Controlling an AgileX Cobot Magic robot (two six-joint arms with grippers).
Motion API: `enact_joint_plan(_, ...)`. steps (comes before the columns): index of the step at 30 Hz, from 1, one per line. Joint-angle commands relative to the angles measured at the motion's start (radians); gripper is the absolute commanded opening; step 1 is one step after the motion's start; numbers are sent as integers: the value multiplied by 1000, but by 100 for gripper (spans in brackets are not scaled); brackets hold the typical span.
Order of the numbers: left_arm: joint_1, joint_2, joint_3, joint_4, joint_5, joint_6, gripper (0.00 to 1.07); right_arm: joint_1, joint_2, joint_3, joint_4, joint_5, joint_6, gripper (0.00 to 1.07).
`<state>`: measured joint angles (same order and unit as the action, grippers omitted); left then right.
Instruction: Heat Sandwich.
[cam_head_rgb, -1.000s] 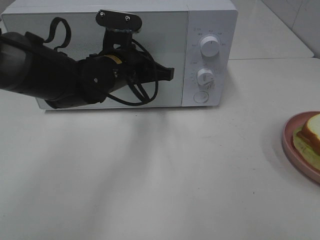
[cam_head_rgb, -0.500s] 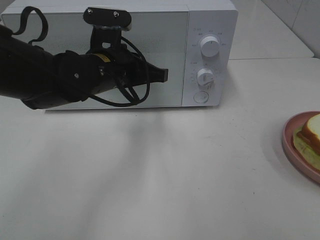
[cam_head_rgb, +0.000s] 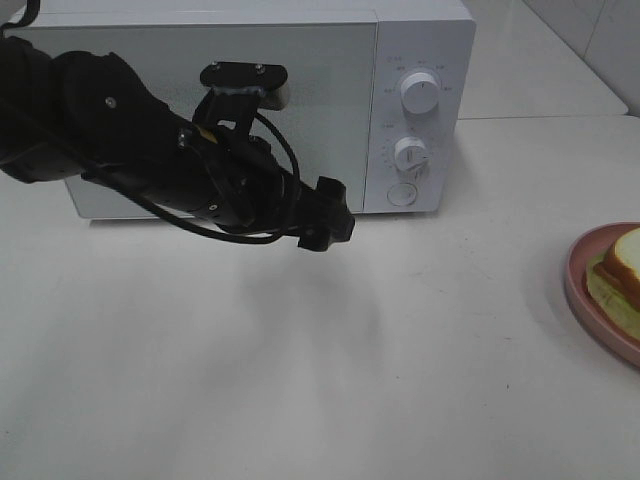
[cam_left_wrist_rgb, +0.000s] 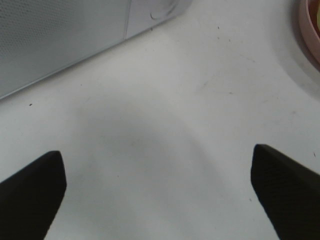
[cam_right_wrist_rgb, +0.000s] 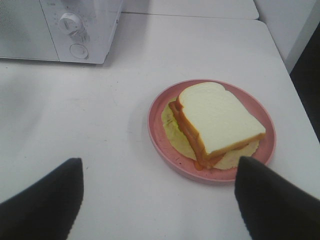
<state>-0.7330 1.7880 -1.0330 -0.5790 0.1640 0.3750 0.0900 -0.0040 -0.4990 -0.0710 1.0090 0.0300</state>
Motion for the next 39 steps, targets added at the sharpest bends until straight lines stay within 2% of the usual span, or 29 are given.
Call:
enact_joint_plan(1,-5,-26,3,48,80,5,98,-5,-27,0,-1,-15,8,76)
enact_joint_plan(4,3,-58,1,133,263,5,98,-5,-27,0,-1,-15,8,76)
enact_joint_plan(5,3,-58,1,133,263,5,98,-5,-27,0,-1,-15,8,76)
enact_joint_plan(8,31,-89,-1,165,425,-6,98,-5,-27,0,-1,-15,8,76)
enact_joint_plan(10,46,-94,-1,165,450,-15,98,-5,-27,0,-1,-15,8,76)
enact_joint_plan(12,101,-121,-1,165,526,-61,98,-5,-27,0,-1,-15,8,76)
enact_joint_plan(14,141,-138,-1,164,572,-78,98,-5,-27,0,-1,-15,8,76)
enact_joint_plan(15,141,-138,-1,164,572,-78,98,-5,-27,0,-1,-15,8,76)
enact_joint_plan(18,227,-182,-1,165,668,-89,98,-5,-27,0,-1,-15,8,76)
enact_joint_plan(19,227,-182,-1,165,668,-89,98,-5,-27,0,-1,-15,8,76)
enact_joint_plan(23,344,-242,-1,165,768,-124,98,-5,-27,0,-1,-15,8,76)
enact_joint_plan(25,364,-252,-1,167,783,-132,98,-5,-27,0,-1,-15,8,76)
enact_joint_plan(26,415,-280,-1,172,803,-135,98,-5,-27,0,-1,-15,8,76)
enact_joint_plan(29,457,-303,-1,177,820,-135,98,-5,-27,0,-1,-15,8,76)
enact_joint_plan(31,520,-333,-1,201,853,-142,98,-5,-27,0,-1,-15,8,76)
enact_joint_plan(34,562,-354,11,227,873,-156,98,-5,-27,0,-1,-15,8,76)
enact_joint_plan(36,617,-393,50,262,885,-178,98,-5,-27,0,-1,-15,8,76)
enact_joint_plan(39,656,-425,85,274,883,-177,98,-5,-27,0,-1,-15,8,76)
